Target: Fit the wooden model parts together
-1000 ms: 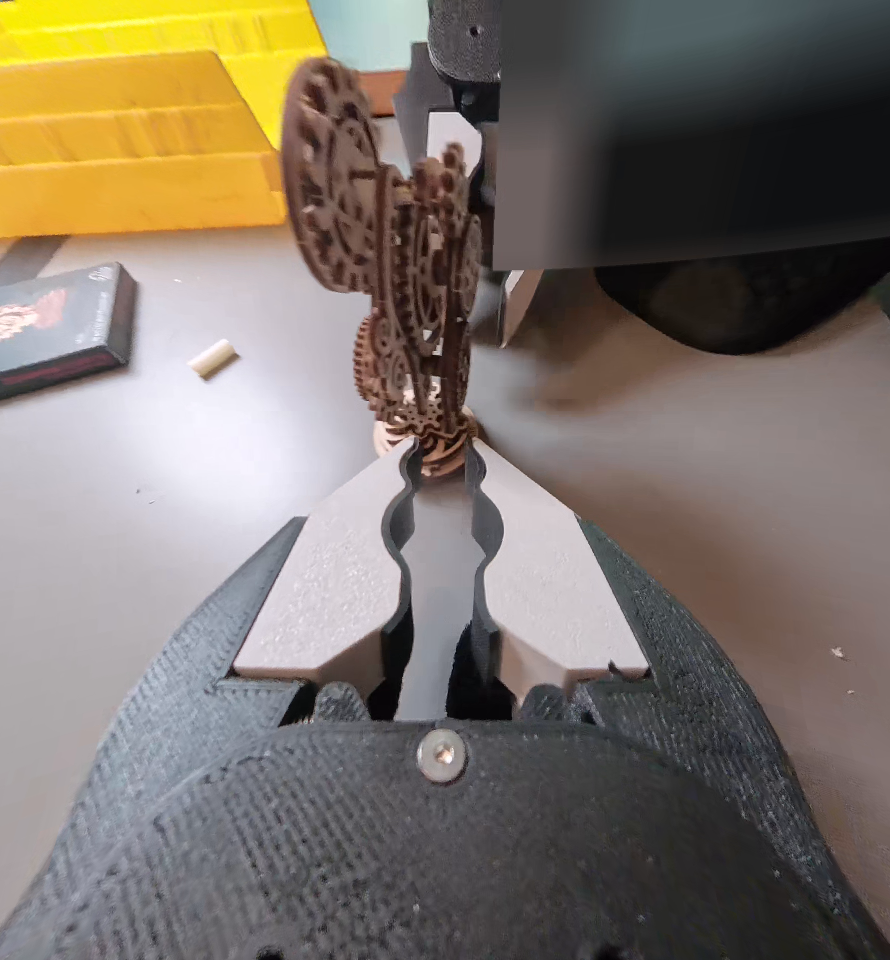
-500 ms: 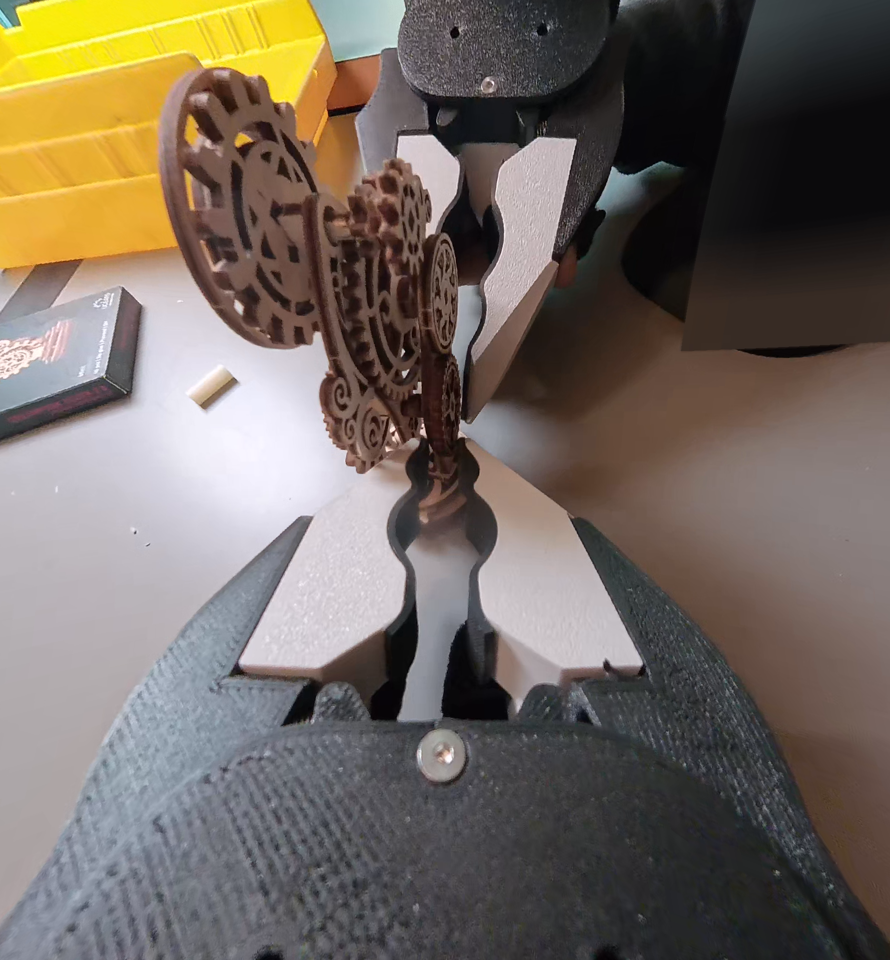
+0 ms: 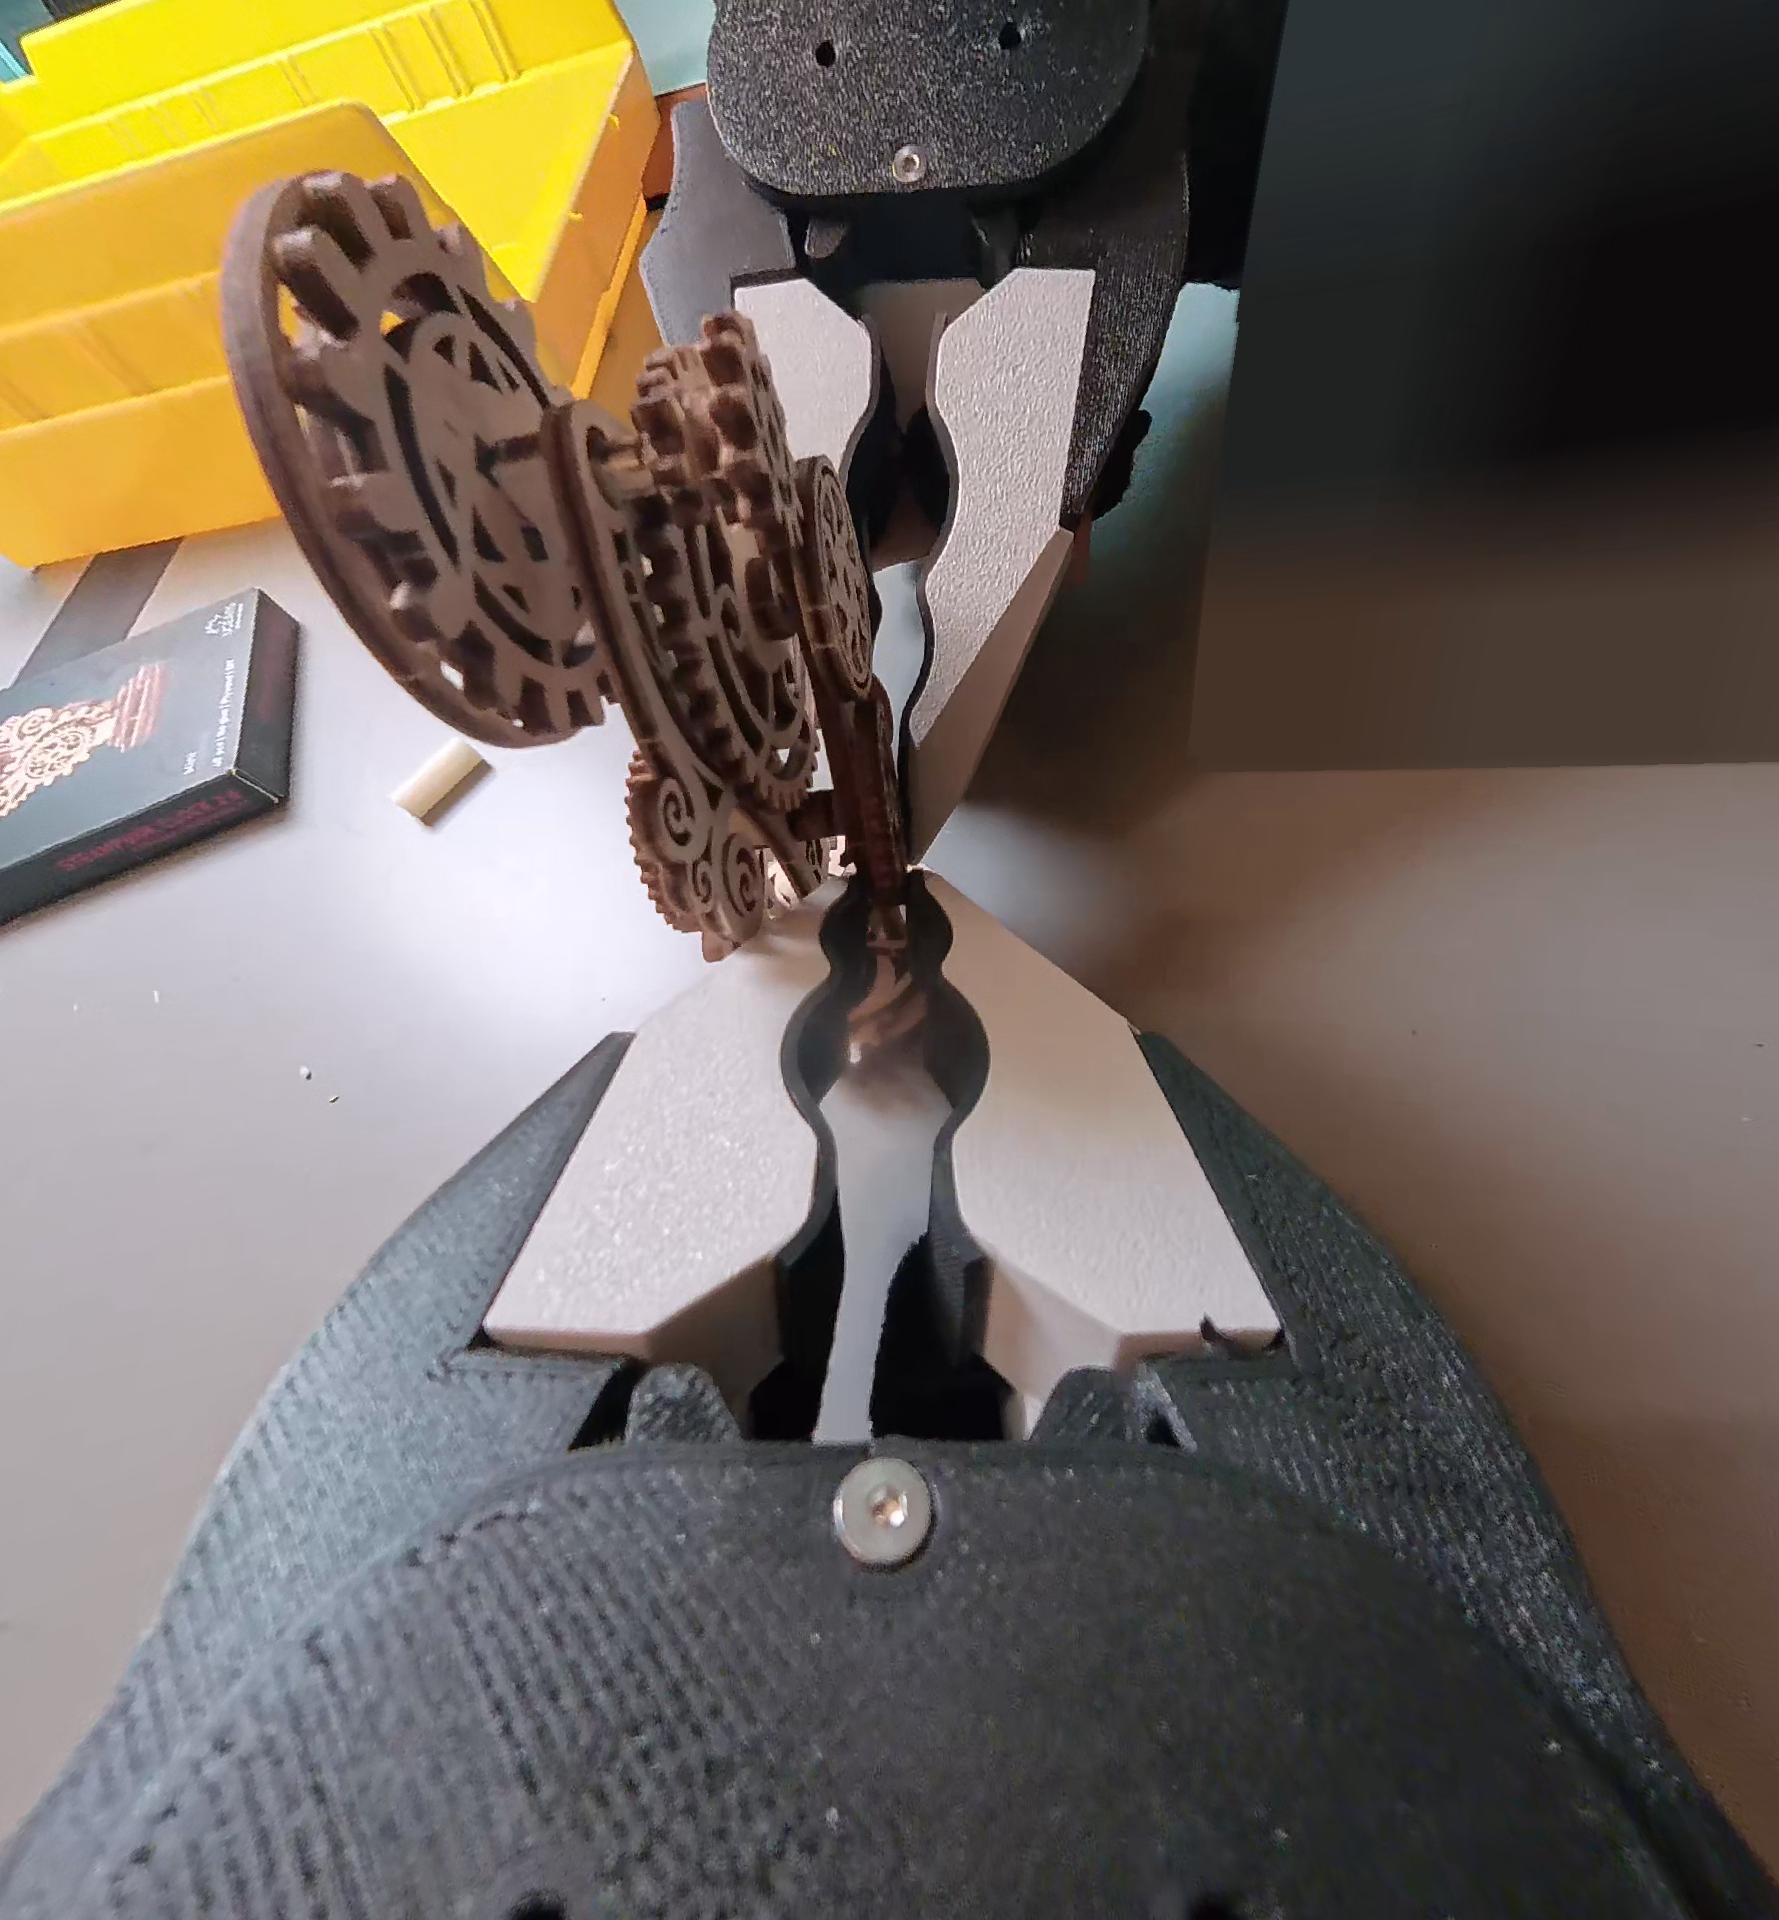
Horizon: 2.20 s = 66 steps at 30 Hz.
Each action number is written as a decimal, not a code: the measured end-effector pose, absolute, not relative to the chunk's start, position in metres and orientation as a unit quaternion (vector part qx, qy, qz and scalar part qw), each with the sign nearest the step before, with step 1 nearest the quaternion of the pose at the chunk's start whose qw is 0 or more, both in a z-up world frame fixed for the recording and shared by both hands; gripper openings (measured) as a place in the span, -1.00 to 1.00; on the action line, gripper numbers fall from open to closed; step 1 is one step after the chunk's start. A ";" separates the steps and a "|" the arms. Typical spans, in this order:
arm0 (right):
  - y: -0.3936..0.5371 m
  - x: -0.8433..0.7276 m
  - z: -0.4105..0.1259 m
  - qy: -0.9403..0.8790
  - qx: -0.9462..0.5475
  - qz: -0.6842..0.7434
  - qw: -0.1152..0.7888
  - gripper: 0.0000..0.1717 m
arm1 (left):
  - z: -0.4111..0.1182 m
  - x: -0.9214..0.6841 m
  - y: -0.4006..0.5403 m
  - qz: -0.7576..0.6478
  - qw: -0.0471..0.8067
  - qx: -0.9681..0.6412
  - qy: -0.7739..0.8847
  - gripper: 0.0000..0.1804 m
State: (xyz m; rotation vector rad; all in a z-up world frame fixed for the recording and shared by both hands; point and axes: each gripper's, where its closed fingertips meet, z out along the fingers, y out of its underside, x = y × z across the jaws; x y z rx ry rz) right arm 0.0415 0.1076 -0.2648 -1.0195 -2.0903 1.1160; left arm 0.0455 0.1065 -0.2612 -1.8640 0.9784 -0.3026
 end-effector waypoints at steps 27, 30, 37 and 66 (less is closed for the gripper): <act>0.109 0.040 -0.268 -0.808 -0.322 0.417 0.263 -0.98 | -0.263 0.044 0.105 -0.096 0.507 -0.747 0.419 -0.94; 0.109 0.040 -0.269 -0.809 -0.320 0.418 0.260 -0.98 | -0.264 0.044 0.105 -0.095 0.507 -0.747 0.420 -0.94; 0.109 0.040 -0.270 -0.815 -0.314 0.422 0.243 -0.97 | -0.264 0.043 0.105 -0.087 0.508 -0.743 0.427 -0.94; 0.121 0.042 -0.270 -0.802 -0.348 0.427 0.232 -0.85 | -0.258 0.032 0.095 -0.157 0.468 -0.785 0.373 -0.74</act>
